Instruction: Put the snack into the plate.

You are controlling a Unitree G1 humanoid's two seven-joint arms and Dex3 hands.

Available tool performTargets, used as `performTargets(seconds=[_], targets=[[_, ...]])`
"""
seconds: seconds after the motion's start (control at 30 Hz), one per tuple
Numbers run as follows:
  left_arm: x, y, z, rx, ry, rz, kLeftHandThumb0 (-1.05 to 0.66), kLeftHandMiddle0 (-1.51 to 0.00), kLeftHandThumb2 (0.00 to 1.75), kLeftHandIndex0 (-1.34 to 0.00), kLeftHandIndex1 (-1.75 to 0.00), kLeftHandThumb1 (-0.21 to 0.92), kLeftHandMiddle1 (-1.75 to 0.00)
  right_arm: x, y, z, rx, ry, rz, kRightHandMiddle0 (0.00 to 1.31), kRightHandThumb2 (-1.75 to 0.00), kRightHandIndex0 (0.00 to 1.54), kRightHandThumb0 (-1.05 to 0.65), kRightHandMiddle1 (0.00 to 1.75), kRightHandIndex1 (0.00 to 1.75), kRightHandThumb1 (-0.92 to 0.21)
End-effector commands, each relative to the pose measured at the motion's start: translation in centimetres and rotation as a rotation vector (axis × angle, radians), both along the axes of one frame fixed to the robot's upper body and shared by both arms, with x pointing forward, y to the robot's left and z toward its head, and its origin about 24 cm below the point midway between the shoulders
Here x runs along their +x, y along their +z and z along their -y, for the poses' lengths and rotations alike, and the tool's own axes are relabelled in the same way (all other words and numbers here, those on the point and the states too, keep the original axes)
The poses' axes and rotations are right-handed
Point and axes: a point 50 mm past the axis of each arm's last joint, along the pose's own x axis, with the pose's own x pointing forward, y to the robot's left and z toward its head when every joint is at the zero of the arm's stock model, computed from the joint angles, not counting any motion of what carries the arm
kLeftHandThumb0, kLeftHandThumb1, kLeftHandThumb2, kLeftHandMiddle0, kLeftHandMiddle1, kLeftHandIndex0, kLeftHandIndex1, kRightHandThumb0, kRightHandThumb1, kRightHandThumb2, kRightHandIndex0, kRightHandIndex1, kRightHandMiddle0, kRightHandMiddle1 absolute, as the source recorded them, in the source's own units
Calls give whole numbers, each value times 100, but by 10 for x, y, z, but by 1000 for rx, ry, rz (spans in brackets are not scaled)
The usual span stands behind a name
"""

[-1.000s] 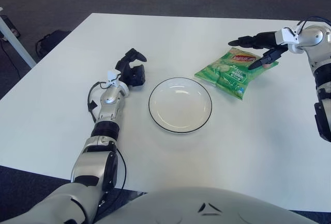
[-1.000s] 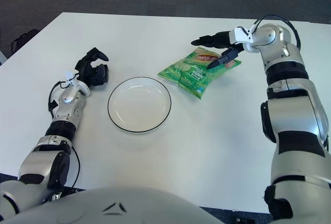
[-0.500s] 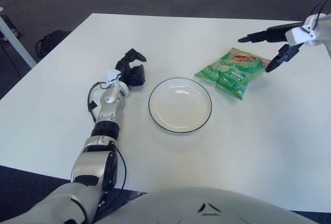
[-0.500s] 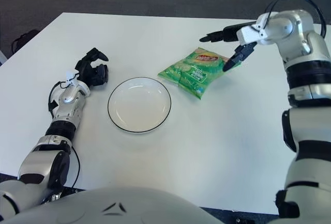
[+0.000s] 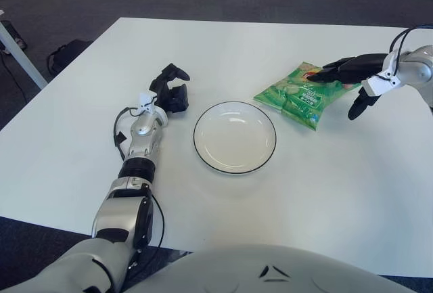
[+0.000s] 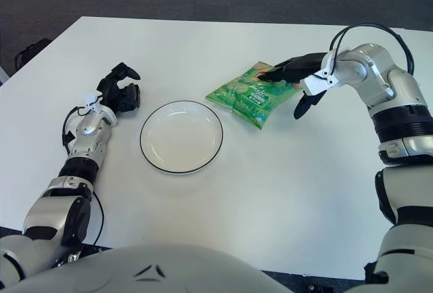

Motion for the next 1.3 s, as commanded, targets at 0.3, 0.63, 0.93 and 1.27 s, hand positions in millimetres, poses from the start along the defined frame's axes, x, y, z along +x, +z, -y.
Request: performTargets(seconds=[0.3, 0.63, 0.93, 1.27], targets=[[-31, -51, -3, 7, 18, -184, -45, -121, 120, -54, -175, 41, -175, -7, -28, -2, -34, 7, -1, 1, -5, 0, -99, 1, 0, -77], [-32, -51, -2, 4, 18, -172, -45, -122, 121, -54, -175, 40, -175, -7, -35, -7, 2, 15, 6, 1, -7, 0, -99, 2, 0, -78], [-33, -50, -1, 9, 17, -160, -45, -121, 120, -54, -175, 41, -175, -5, -37, -15, 77, -51, 22, 0, -5, 0, -90, 0, 0, -72], [-33, -50, 0, 11, 8, -151, -45, -120, 121, -54, -175, 40, -175, 1, -39, -22, 67, -36, 130, 0, -6, 0, -86, 0, 0, -71]])
